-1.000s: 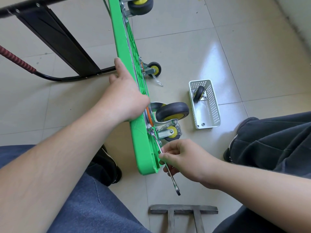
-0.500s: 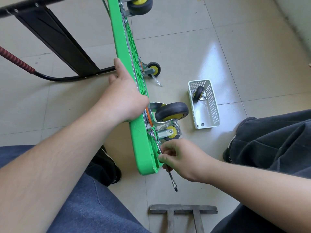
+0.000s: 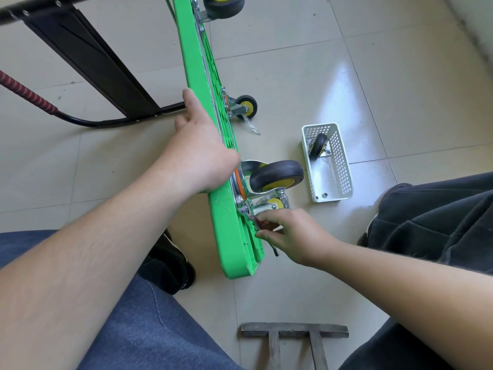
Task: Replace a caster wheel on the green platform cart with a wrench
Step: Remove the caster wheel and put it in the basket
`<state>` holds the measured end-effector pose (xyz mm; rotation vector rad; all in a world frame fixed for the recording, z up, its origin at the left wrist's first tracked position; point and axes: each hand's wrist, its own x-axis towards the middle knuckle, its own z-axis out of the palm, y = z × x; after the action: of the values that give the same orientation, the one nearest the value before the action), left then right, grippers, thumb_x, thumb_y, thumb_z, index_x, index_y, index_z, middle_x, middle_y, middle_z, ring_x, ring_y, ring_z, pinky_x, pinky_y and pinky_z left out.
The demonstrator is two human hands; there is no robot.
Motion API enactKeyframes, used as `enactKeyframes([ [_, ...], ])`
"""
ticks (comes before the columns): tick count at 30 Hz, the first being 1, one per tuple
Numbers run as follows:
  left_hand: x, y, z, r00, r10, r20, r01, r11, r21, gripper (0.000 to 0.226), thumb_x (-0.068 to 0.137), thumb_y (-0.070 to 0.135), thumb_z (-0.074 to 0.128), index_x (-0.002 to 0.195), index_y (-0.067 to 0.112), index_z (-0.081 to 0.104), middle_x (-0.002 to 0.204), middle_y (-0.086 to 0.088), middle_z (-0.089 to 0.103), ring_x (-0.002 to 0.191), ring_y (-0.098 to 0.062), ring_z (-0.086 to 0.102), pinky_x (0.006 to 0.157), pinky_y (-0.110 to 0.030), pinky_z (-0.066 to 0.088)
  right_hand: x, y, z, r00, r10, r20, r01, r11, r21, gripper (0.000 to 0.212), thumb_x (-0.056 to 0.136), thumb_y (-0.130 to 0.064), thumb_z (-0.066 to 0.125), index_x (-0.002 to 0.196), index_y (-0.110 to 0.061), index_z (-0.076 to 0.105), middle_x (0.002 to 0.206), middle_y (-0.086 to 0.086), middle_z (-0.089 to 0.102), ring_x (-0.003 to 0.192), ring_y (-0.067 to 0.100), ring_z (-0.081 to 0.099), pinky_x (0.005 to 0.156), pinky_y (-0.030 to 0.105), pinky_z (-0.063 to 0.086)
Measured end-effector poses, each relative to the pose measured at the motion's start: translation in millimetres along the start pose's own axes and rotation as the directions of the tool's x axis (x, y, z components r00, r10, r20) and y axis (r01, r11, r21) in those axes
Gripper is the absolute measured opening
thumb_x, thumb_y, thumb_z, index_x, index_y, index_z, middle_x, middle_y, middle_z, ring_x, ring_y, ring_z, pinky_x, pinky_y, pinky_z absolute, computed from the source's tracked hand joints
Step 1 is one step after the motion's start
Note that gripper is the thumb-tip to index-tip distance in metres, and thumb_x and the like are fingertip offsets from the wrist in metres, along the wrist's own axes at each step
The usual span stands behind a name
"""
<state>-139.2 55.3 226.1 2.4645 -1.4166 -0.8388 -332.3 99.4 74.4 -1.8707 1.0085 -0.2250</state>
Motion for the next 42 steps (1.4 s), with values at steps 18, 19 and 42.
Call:
enactKeyframes([
  [18,-1.9,3.9,-2.9,1.0,-0.001,0.006,0.001,0.997,0.073,0.108,0.096,0.021,0.059,0.16,0.017,-0.027,0.164,-0.019,0.02,0.075,-0.019,0.059,0.055,-0.03,0.046,-17.3,-13.6,-27.3,0.985,0.151,0.085,-0.14,0.982,-0.127,0.008,0.098,-0.027,0.067,0.102,-0.02,0.07,0.086,-0.008,0.069,0.06,-0.015,0.057,0.061,0.015,0.044],
  [19,-1.6,4.2,-2.7,1.0,0.001,0.005,-0.001,0.996,0.09,0.108,0.096,0.022,0.06,0.16,0.016,-0.027,0.163,-0.021,0.021,0.075,-0.019,0.059,0.054,-0.03,0.044,-19.3,-11.9,-27.0,0.982,0.169,0.083,-0.156,0.978,-0.141,0.007,0.098,-0.028,0.068,0.1,-0.022,0.07,0.081,-0.011,0.067,0.06,-0.013,0.058,0.066,0.021,0.049],
  [42,-3.3,18.5,-16.2,0.993,-0.007,0.118,-0.01,0.99,0.143,0.113,0.093,0.014,0.057,0.156,0.023,-0.036,0.069,-0.009,0.045,0.054,-0.025,0.048,0.049,-0.032,0.037,-36.7,-64.0,-28.7,0.854,0.392,0.342,-0.52,0.625,0.582,0.027,0.095,-0.019,0.073,0.096,0.008,0.071,0.082,0.022,0.066,0.072,0.031,0.066,0.069,0.034,0.058],
])
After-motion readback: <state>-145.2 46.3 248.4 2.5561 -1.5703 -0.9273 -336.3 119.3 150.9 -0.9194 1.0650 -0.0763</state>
